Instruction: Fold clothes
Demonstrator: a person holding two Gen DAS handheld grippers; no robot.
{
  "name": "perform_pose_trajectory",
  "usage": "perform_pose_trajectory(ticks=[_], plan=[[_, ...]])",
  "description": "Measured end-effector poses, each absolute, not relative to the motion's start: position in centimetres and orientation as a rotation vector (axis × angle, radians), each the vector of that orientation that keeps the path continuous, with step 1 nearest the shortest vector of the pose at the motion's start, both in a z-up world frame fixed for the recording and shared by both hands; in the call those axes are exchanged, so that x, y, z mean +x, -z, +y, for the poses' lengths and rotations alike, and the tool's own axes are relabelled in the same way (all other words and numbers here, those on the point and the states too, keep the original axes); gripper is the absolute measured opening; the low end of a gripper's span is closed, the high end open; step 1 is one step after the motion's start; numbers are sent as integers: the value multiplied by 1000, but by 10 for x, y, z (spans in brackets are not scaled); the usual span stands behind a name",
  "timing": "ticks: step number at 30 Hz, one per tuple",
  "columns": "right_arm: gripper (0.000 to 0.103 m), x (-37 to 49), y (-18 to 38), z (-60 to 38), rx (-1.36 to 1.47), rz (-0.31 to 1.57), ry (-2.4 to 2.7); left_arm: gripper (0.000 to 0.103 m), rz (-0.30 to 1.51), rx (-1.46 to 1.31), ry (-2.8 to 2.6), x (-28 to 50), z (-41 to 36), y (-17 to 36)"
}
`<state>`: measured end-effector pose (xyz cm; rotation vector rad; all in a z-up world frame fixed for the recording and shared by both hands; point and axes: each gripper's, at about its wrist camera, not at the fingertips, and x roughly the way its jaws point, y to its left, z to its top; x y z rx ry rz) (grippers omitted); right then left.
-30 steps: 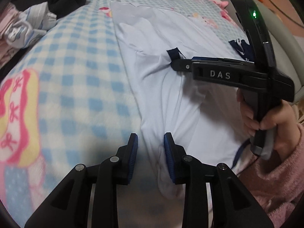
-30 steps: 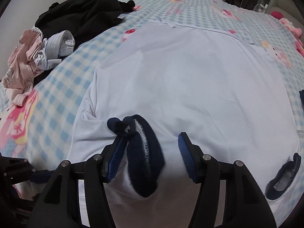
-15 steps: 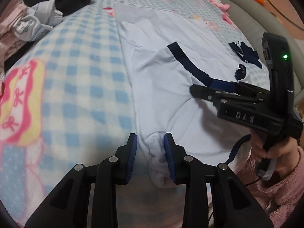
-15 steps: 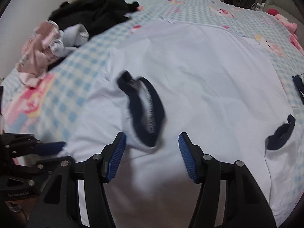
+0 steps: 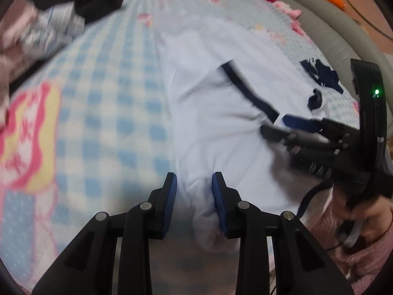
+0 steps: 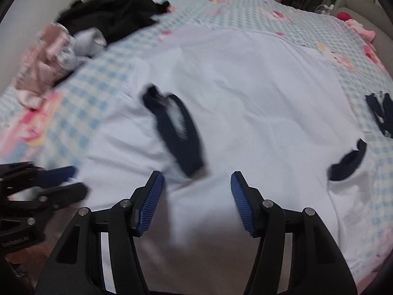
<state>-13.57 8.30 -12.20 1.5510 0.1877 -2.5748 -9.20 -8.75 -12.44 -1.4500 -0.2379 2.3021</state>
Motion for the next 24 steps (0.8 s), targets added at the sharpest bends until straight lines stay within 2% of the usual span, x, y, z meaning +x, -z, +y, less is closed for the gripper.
perform_pose_trajectory(ticks=[3,5,15,20,24], plan=[[59,-134,116,93,1545,123,2576,34,-328,-1364,-2319,-88,-103,112],[59,-135,112,91,1530,150,2584,34,-385,-1307,-2337,-94,-108,104],[59,-159,80,84,1451,121,2612,34,-269,-1338,-2310,-172,-73,105],[59,-171,92,72,1474,174,2584,34,-352,-1358,-2292,-179,-62,131],[59,-175,111,72,1537,223,2586,34,-291,-1373,-2354,-183,-54,135]])
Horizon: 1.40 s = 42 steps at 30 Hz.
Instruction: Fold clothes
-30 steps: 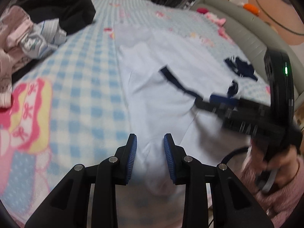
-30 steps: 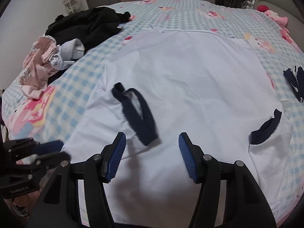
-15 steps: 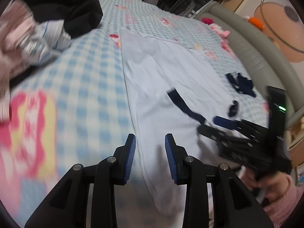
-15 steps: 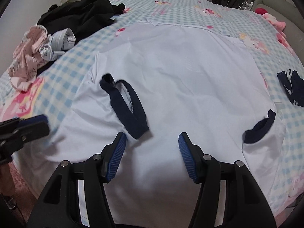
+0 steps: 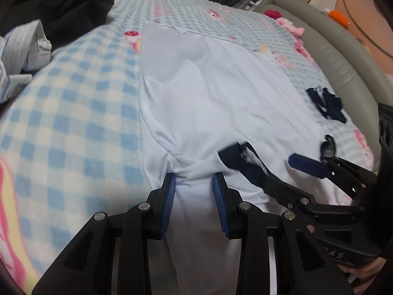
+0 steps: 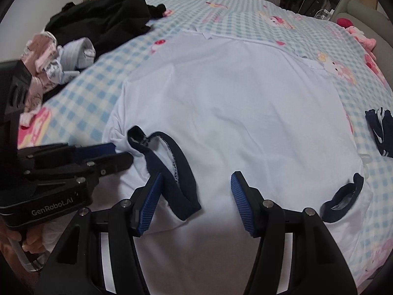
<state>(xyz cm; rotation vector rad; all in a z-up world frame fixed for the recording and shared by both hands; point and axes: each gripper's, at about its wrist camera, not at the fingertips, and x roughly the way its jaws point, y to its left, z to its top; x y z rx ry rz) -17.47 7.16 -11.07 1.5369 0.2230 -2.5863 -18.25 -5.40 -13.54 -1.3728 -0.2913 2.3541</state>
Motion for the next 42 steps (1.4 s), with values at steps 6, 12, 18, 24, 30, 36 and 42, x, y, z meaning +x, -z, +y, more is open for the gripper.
perform_pose_trajectory(ticks=[6,12,18,24,30,36,42], plan=[[59,-169,99,90,1497,103,2632,34,-341,-1294,-2384,-160,-70,109],[60,-148,92,78,1415,46,2547,34,-303,-1349,-2359,-111,-77,104],[60,-147,121,71,1498,103,2531,36,-195,-1483,-2394,-83,-78,124],[61,-141,110,99,1552,68,2546,35,-302,-1454,-2386,-83,-92,113],[62,-156,98,96,1480,56,2551,35,-222,-1462,-2408,-102,-79,115],[63,-157,116,104,1544,90,2545,38,-191,-1489,-2427,-84,-86,125],[63,-136,96,134,1495,-43,2596,36,-369,-1378,-2417,-75,-96,107]])
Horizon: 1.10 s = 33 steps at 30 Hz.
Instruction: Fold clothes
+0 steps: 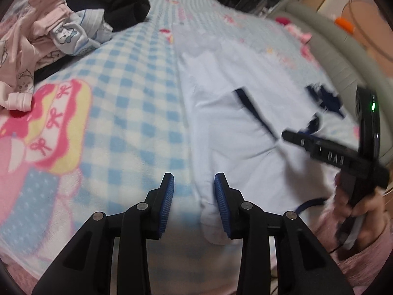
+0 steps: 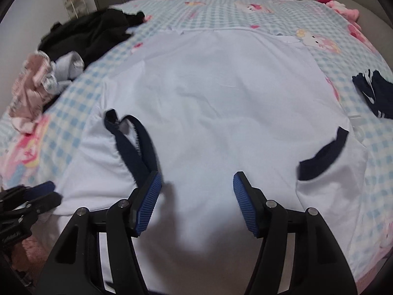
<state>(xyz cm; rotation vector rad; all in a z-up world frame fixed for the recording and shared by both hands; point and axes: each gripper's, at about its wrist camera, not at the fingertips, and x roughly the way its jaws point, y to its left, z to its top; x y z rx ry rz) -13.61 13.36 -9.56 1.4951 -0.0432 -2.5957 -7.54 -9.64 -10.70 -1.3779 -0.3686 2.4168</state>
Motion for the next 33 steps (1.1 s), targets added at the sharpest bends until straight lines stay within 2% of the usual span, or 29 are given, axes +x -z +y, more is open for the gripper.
perform_pose_trajectory(ticks=[6,10,19,24,28,33], plan=[[63,-92,72,160,1446,-90,2576,36,-442,-1247,-2436,-50,-87,88],[63,-57,65,199,1443,-136,2650,36,-554,-1204,-2283,-33,-73,88],[63,-17,89,287,1456,-383,2838,36,-481,-1348,-2228,-32,-24,116],[63,-12,108,307,1559,-355,2850,36,-439,-1405,-2255,-27,-19,126],[63,-1,107,324,1473,-505,2875,36,-471,-1379,-2255,-23,-27,124],[63,-4,87,332,1272,-556,2968,36,-504,-1379,-2248,-24,-27,126]])
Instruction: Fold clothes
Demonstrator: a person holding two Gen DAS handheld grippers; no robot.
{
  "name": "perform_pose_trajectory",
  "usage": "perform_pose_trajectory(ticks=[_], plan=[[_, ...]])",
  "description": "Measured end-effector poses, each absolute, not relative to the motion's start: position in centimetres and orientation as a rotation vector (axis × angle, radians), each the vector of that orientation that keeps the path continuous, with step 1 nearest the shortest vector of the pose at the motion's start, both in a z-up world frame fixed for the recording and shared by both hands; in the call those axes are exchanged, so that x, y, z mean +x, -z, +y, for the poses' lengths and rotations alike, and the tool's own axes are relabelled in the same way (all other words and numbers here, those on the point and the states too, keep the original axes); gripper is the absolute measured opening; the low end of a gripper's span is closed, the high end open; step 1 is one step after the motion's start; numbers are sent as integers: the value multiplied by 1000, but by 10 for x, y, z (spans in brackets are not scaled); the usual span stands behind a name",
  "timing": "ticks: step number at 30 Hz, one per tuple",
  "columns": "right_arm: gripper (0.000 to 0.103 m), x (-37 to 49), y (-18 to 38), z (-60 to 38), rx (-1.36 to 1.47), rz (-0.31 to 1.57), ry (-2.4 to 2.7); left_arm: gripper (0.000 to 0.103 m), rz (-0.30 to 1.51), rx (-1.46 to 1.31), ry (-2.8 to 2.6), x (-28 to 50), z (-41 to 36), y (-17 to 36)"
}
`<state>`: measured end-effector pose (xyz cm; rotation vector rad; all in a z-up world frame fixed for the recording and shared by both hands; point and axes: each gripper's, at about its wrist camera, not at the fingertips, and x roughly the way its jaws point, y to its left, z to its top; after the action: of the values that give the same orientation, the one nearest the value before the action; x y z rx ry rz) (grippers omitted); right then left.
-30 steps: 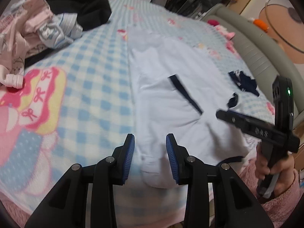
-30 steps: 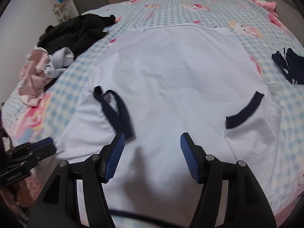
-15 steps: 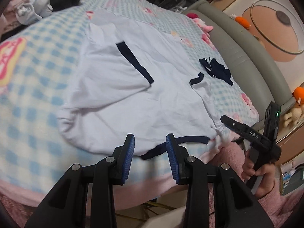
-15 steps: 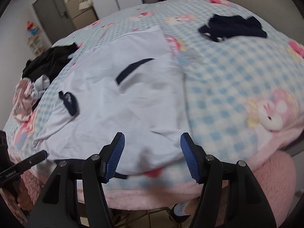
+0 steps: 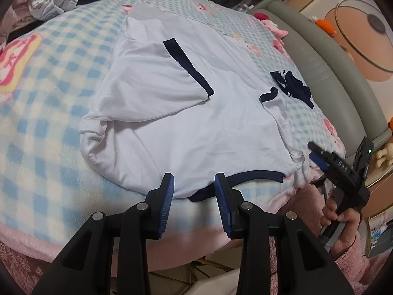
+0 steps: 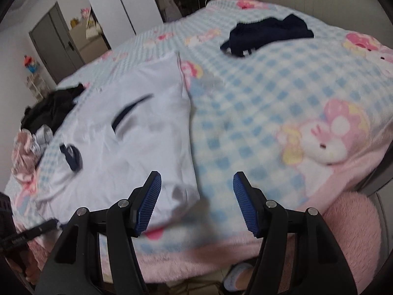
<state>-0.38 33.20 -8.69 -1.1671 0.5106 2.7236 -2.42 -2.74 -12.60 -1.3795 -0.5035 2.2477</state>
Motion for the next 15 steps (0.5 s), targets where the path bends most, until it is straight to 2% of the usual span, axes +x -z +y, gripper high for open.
perform_pose_trajectory(ticks=[5,10,15], plan=[[62,-27,105,335,-1305,422,-2673,36,-464,-1319,-2197,-34,3,107],[61,-11,127,335,-1390,437,-2647,36,-265,-1238,-2136,-54,94,79],[61,1,133,334,-1398,428,-2645,36,-89,-1265,-2099,-70,186,87]])
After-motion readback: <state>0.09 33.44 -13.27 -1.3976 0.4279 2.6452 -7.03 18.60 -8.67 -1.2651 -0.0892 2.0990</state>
